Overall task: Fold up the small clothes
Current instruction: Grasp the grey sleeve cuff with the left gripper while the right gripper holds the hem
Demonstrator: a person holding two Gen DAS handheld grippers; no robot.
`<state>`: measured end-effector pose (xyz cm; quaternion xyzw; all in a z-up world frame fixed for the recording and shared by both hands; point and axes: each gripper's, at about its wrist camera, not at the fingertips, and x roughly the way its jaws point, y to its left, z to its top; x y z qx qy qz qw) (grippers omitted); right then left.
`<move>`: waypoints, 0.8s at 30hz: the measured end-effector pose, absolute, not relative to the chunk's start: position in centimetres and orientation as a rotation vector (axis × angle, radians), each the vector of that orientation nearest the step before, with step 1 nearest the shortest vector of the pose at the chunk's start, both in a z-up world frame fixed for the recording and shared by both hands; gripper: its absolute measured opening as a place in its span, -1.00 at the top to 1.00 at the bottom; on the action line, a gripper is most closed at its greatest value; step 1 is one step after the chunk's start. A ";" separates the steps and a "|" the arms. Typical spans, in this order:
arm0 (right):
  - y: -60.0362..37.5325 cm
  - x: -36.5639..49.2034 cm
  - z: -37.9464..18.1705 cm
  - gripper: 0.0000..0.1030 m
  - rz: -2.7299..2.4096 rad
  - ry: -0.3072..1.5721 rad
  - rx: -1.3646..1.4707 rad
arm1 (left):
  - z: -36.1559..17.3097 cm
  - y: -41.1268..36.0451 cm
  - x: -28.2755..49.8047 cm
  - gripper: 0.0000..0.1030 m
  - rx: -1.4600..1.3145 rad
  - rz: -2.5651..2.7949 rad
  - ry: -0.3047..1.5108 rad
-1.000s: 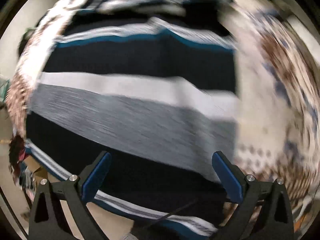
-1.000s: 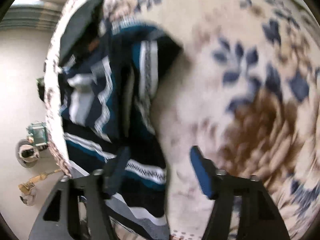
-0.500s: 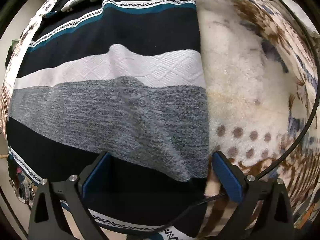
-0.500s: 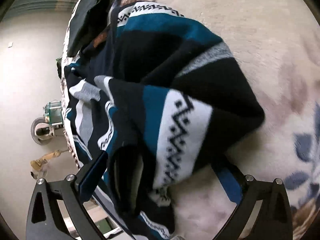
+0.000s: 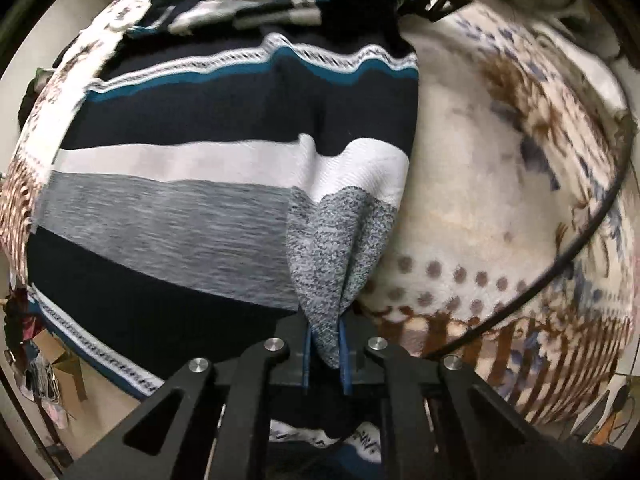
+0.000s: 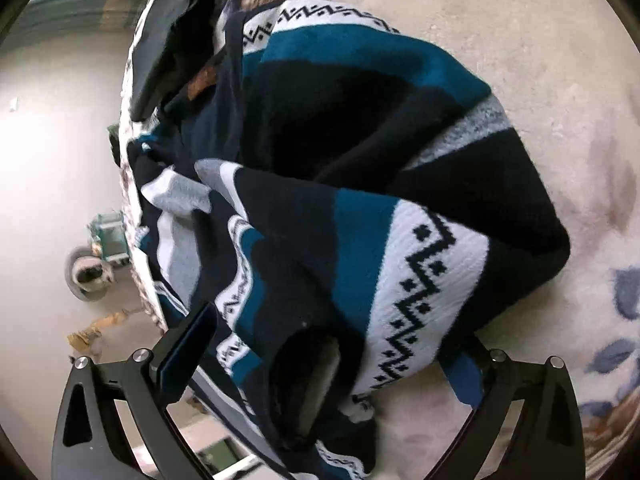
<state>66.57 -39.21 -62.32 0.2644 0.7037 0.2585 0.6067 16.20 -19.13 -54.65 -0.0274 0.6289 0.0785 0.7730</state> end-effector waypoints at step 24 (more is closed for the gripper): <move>-22.2 69.5 -47.1 0.59 0.454 1.541 0.400 | -47.4 5.3 16.2 0.85 -0.587 0.339 1.153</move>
